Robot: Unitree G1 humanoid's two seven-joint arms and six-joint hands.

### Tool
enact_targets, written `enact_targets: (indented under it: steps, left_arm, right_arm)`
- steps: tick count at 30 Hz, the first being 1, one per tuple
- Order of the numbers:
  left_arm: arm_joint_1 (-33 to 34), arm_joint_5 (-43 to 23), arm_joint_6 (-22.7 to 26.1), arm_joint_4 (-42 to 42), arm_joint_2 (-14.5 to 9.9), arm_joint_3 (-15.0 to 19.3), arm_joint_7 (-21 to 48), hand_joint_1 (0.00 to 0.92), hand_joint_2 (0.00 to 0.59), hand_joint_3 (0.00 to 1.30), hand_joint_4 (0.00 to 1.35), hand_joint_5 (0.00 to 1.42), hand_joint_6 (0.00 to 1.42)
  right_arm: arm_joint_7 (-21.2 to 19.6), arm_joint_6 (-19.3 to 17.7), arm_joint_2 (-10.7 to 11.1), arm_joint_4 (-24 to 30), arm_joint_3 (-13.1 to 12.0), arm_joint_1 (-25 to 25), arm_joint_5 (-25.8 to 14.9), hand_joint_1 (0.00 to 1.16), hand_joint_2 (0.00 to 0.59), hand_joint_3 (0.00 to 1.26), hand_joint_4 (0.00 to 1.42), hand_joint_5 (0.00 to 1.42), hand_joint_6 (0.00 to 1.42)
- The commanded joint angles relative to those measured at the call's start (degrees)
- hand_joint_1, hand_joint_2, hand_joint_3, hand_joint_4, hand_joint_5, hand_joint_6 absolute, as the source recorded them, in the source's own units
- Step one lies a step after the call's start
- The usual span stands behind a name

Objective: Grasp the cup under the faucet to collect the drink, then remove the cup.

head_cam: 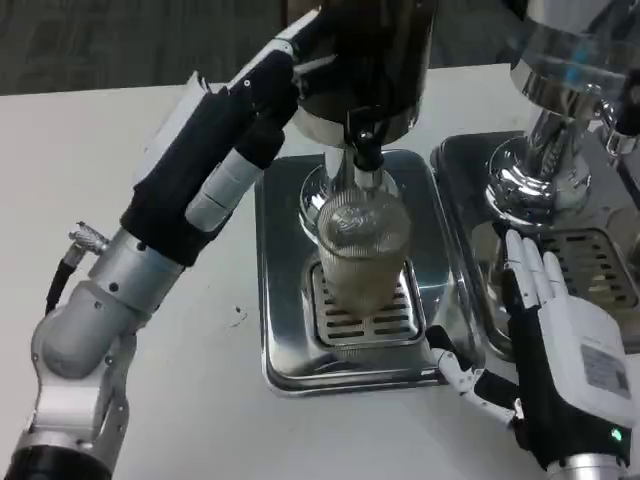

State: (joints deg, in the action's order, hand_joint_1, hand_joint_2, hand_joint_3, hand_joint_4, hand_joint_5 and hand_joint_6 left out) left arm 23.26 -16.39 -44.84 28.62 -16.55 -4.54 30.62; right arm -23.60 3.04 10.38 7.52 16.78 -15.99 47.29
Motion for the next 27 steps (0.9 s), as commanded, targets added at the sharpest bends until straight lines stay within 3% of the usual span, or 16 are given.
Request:
enact_targets:
  steps: [1, 15, 27]
  left_arm:
    - [2.1, 2.7, 1.0, 1.2, 1.9, 0.2, 0.6, 0.0, 0.114, 0.13, 0.0, 0.22, 0.19]
    - [-0.1, 4.7, 1.2, -0.2, 3.4, -0.4, 4.6, 0.0, 0.145, 0.2, 0.04, 0.3, 0.27]
    - [-2.5, 11.4, -2.7, -4.3, 1.6, -1.8, 3.5, 0.0, 0.148, 0.21, 0.04, 0.32, 0.28]
  right_arm:
    - [-0.9, -0.4, -0.2, -0.2, -0.6, -0.1, -0.5, 0.63, 0.303, 0.0, 0.0, 0.0, 0.2]
    - [-1.3, -0.8, -0.7, -0.6, -1.2, -0.3, -0.9, 0.63, 0.312, 0.0, 0.0, 0.0, 0.2]
    - [-1.0, -1.0, -0.7, -1.2, -1.1, 0.1, -1.4, 0.63, 0.313, 0.0, 0.0, 0.0, 0.2]
